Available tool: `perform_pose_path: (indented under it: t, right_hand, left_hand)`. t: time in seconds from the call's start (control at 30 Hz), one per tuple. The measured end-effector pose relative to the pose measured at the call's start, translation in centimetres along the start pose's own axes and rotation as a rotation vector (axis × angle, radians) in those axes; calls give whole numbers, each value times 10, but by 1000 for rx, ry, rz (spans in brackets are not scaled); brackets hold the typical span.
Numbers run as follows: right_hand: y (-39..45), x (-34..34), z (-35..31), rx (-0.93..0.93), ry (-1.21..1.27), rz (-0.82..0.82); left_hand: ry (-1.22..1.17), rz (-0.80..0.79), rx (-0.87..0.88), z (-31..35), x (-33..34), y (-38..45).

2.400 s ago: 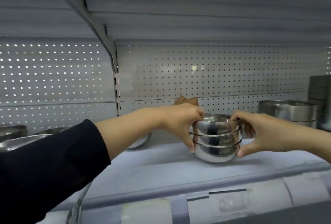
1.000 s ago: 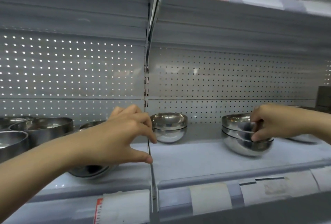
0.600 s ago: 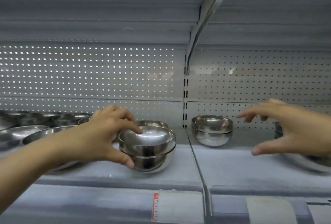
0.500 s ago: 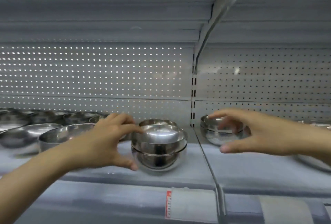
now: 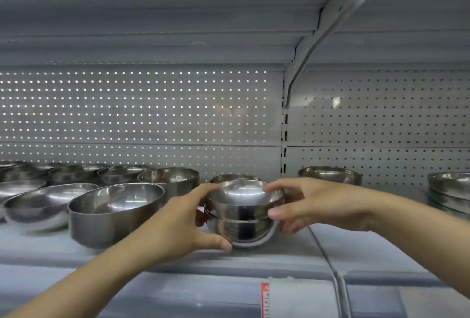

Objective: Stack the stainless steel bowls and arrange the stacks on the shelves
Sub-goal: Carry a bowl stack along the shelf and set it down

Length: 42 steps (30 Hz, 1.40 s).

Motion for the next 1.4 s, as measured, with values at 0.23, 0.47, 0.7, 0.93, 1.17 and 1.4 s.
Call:
perform_pose_path:
  t: [0.23, 0.47, 0.7, 0.93, 1.17, 1.4]
  right_hand:
    - [-29, -85, -19, -101, -38, 243]
    - [-26, -163, 12, 61, -62, 329]
    - [0, -177, 47, 188, -5, 280]
    - [9, -182, 58, 216, 19, 281]
    - [4, -179, 56, 241, -69, 340]
    - [-28, -154, 0, 91, -336, 568]
  left_hand:
    - [-27, 90, 145, 46, -8, 88]
    - [-120, -35, 119, 54, 58, 193]
    - [-176, -165, 71, 31, 101, 216]
    - [-168, -222, 30, 28, 102, 212]
    - [-95, -267, 16, 35, 99, 199]
    - [-48, -157, 30, 43, 40, 128]
Point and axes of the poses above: each hand's wrist, its own y-axis towards the middle knuckle, its own x-axis out of the palm, z = x × y, the point moved 4 cm from there along y, towards the middle knuckle, and after that the axes turned 11 degrees about x, right-handed, at the moved point
